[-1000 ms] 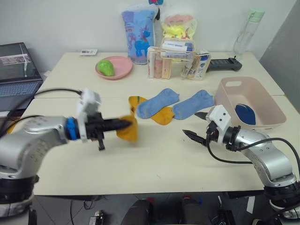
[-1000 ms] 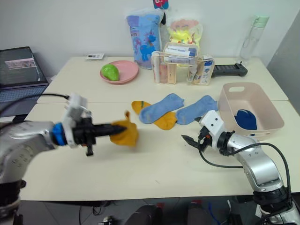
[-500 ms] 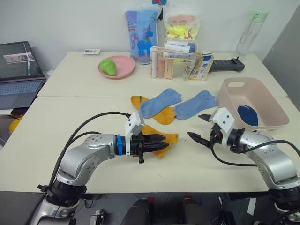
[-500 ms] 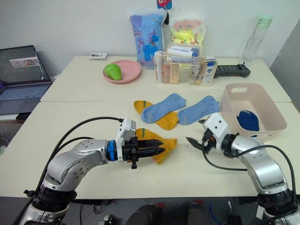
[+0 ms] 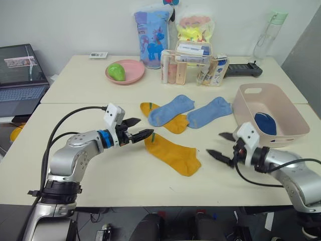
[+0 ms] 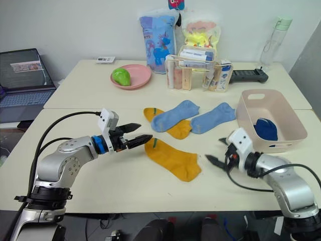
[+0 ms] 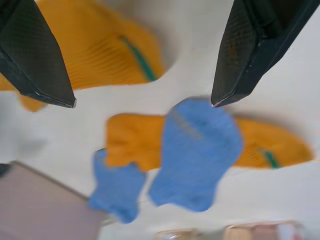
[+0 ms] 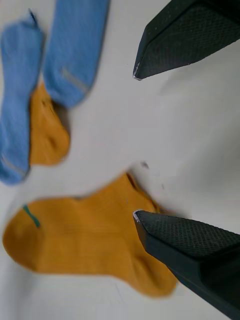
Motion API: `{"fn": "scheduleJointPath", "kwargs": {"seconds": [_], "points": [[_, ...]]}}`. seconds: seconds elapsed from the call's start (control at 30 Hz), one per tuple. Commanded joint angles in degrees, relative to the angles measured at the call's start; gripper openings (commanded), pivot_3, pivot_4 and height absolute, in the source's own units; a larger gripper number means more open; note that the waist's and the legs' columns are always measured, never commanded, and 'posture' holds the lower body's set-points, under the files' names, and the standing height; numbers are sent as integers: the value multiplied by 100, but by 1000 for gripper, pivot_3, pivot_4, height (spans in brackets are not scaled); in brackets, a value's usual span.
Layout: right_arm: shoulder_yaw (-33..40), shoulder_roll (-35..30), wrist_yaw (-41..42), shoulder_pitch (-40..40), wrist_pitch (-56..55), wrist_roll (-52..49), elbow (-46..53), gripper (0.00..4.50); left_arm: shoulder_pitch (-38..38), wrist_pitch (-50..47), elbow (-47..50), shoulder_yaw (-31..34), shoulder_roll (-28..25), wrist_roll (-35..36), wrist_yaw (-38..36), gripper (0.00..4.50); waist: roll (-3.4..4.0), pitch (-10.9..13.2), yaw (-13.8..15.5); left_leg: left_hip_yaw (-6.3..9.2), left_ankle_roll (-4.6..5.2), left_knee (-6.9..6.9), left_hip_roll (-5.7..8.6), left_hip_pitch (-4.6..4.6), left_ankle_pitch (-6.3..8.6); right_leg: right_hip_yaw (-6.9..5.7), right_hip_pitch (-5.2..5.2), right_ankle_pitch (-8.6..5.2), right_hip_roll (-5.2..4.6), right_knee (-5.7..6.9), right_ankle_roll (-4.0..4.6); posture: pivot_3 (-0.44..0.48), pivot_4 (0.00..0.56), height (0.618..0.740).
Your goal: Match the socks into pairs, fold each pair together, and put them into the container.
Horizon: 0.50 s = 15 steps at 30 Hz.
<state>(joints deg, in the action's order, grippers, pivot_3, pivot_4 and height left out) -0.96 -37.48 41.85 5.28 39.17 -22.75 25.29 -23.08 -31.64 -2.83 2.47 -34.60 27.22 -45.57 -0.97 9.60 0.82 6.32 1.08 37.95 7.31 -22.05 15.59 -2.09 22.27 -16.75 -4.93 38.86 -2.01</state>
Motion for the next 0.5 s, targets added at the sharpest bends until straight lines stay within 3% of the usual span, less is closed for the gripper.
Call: {"fn": "scheduleJointPath", "kwargs": {"seconds": [0.03, 0.23, 0.33, 0.5], "points": [[-169, 16, 159, -49, -185, -13, 42, 4500, 38, 300, -70, -43, -28, -318, 18, 4484, 0, 0, -1, 0, 0, 0, 0, 0, 0, 0, 1, 0, 0, 0, 0, 0, 150, 740], [-590, 129, 312, -26, -341, 86, -227, 4500, 151, 308, -94, -97, 111, -376, -138, 4484, 0, 0, -2, 2, 0, -1, -1, 0, 0, -2, 2, 0, 0, 1, 0, 0, 150, 740], [-717, 269, 307, 63, -409, 159, -435, 3850, 206, 301, -94, -257, 167, -465, -228, 4311, -1, -1, -2, 1, 0, 0, 0, 1, 0, -1, 1, 0, 0, 2, 0, 0, 150, 740], [-869, 306, 416, 49, -391, 106, -388, 2057, 269, 327, -68, -414, 113, -570, -425, 2955, -1, -1, -3, 3, 0, -1, -1, 0, 0, -2, 2, 0, 1, 2, 0, 0, 150, 740]]}}
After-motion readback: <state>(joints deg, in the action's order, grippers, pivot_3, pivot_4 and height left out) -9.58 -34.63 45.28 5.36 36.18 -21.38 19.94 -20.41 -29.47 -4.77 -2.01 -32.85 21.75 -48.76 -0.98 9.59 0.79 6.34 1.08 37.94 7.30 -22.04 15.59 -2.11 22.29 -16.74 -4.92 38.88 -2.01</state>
